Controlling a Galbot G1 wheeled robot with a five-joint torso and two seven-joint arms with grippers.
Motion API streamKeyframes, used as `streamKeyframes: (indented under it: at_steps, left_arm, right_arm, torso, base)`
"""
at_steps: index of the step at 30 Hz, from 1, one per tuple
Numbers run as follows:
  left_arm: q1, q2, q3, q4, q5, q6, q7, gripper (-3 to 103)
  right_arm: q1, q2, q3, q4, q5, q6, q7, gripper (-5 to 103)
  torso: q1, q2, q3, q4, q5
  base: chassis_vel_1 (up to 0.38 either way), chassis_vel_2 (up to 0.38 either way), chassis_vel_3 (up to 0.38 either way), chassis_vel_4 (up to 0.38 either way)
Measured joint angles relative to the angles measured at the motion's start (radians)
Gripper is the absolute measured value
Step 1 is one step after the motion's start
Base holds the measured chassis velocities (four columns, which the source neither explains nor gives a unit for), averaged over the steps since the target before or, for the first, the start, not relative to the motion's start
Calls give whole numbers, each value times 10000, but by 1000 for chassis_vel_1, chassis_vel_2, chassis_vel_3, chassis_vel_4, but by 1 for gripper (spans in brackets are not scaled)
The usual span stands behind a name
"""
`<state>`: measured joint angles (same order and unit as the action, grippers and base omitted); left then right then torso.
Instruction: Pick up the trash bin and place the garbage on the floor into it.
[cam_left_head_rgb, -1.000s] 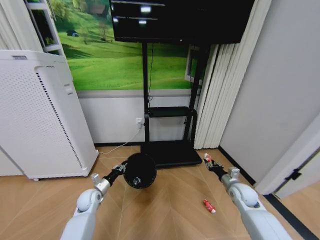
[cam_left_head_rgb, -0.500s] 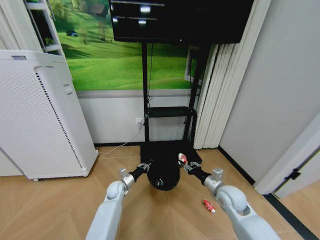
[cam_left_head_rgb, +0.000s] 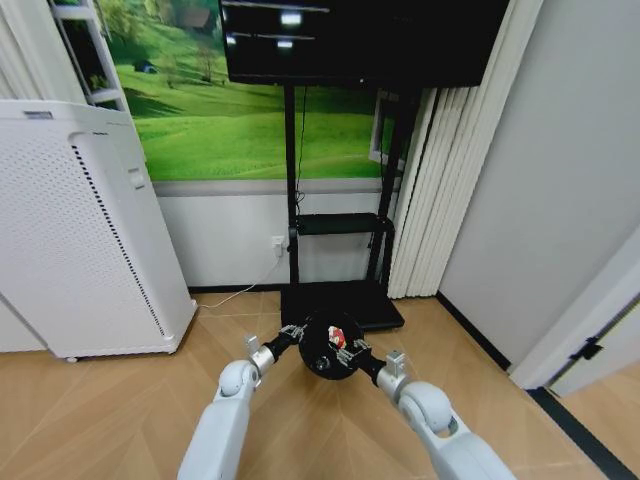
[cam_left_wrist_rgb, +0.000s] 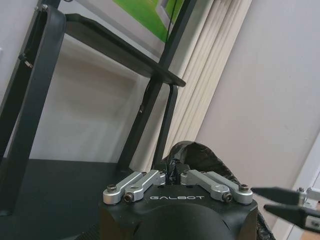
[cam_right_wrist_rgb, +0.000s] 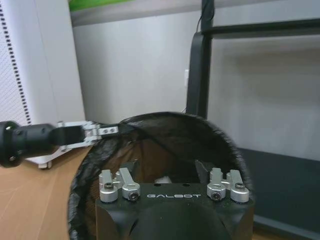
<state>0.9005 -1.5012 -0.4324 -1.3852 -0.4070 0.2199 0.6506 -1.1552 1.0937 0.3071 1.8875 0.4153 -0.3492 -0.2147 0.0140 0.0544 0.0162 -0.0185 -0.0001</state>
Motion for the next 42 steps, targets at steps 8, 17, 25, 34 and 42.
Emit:
streamKeyframes:
  at_steps: [8, 17, 25, 34, 42]
  left_arm:
    - [138, 133, -149, -485, 5, 32, -270, 7]
    - [1006, 1052, -1070, -2308, 32, 174, -1741, 7]
    - [1669, 1230, -1186, -3623, 48, 181, -2253, 7]
    - [1821, 1122, -1050, -3831, 320, 195, -2074, 7]
    - [1826, 1248, -1032, -3862, 364, 191, -1997, 7]
  right_arm:
    - [20, -198, 838, 149, 685, -25, 480, 92]
    - [482, -10, 1371, -3346, -68, 1762, 1886, 100]
    - [1152, 1322, 1243, -5645, -2105, 3246, 3817, 100]
    - [679, 1336, 1467, -4846, -1698, 2738, 3397, 100]
    - [615, 1230, 1562, -4691, -1528, 2641, 3222, 100]
  torso:
    - [0, -1, 0, -3, 0]
    - [-1, 0, -1, 1, 0]
    - [0, -1, 1, 4, 3]
    - [0, 0, 0, -1, -1]
    - [0, 0, 0, 1, 0]
  base:
    - [0, 0, 0, 0]
    - [0, 0, 0, 0]
    - [0, 0, 0, 0]
    - [0, 0, 0, 0]
    - [-53, -61, 47, 63]
